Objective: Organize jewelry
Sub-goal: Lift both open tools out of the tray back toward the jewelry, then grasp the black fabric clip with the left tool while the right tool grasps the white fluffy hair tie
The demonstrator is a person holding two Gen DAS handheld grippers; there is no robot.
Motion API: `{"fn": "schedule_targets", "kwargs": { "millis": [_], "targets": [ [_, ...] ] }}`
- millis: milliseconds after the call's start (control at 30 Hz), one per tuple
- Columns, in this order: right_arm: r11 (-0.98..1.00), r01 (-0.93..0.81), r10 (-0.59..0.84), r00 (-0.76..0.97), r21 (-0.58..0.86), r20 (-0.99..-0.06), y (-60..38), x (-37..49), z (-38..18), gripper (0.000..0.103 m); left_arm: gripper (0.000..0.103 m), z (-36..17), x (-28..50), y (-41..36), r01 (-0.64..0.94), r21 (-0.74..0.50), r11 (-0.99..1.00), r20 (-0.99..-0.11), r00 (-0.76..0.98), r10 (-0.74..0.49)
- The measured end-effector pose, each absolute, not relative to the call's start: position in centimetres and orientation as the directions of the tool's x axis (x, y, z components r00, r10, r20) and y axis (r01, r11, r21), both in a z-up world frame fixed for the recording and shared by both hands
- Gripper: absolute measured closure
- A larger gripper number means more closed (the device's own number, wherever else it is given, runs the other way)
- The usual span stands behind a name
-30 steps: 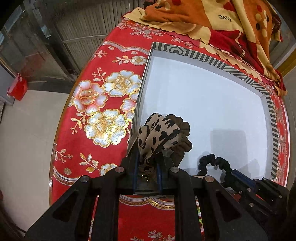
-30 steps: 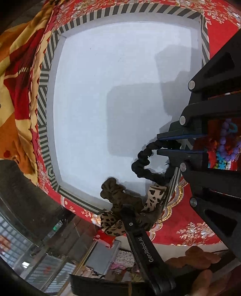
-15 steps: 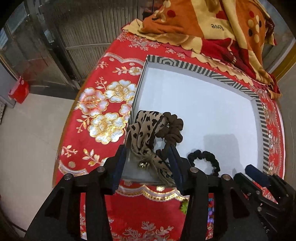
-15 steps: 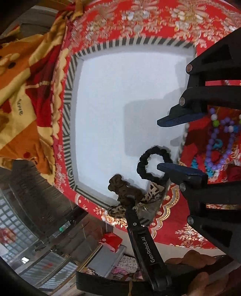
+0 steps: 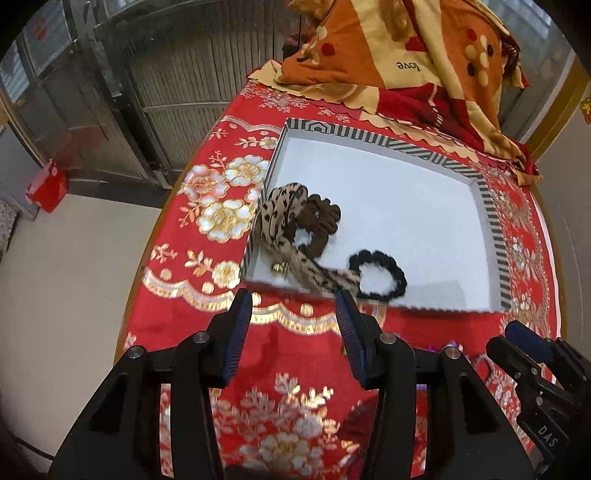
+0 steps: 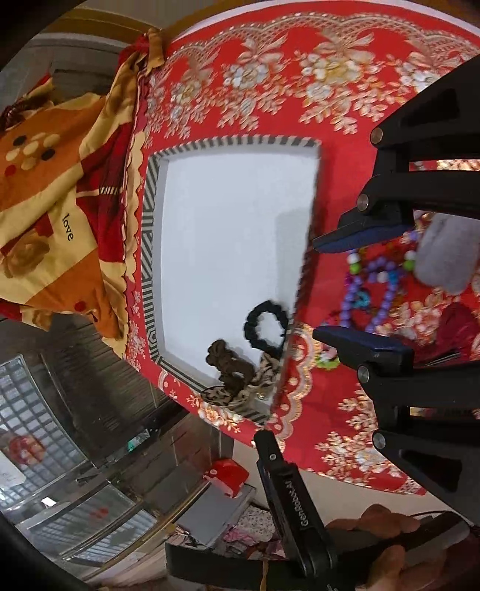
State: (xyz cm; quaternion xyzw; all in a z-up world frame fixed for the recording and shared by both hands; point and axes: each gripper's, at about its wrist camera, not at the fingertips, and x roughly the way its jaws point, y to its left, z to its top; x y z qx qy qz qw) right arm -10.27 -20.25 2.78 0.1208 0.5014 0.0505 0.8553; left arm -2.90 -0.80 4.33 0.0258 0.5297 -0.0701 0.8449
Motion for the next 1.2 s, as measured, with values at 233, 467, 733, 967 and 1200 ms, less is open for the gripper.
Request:
{"fn": "schedule_targets", "kwargs": {
  "millis": [233, 467, 733, 967, 1200],
  "targets": [
    [0.966, 0.028, 0.210, 0.487, 0.256, -0.848, -21.4, -13.7, 2.9, 0.064, 0.057, 4.9, -6.4, -0.2, 0.121, -0.047, 0.992, -0.899, 0.428, -0.095],
    [0.966, 0.028, 0.215, 0.475, 0.259, -0.853, -22.6, -16.8, 2.6, 0.063, 0.057, 5.0, -9.5, 1.4, 0.073, -0.084, 0.994, -0.907, 0.407, -0.106],
    [0.964, -0.034, 0.251, 0.451, 0.264, -0.857, -23.5, -19.6, 1.7, 0.051, 0.047, 4.3, -12.8, 4.1, 0.012, -0.145, 0.989, -0.926, 0.350, -0.140],
    [0.960, -0.175, 0.271, 0.405, 0.217, -0.874, -22.7, -21.1, 0.3, 0.044, 0.043, 2.8, -15.7, 6.4, -0.070, -0.212, 0.975, -0.940, 0.287, -0.184],
    [0.946, -0.272, 0.275, 0.377, 0.178, -0.884, -22.1, -20.6, -0.8, 0.040, 0.042, 0.4, -18.3, 8.1, -0.181, -0.256, 0.949, -0.952, 0.220, -0.215]
  ]
}}
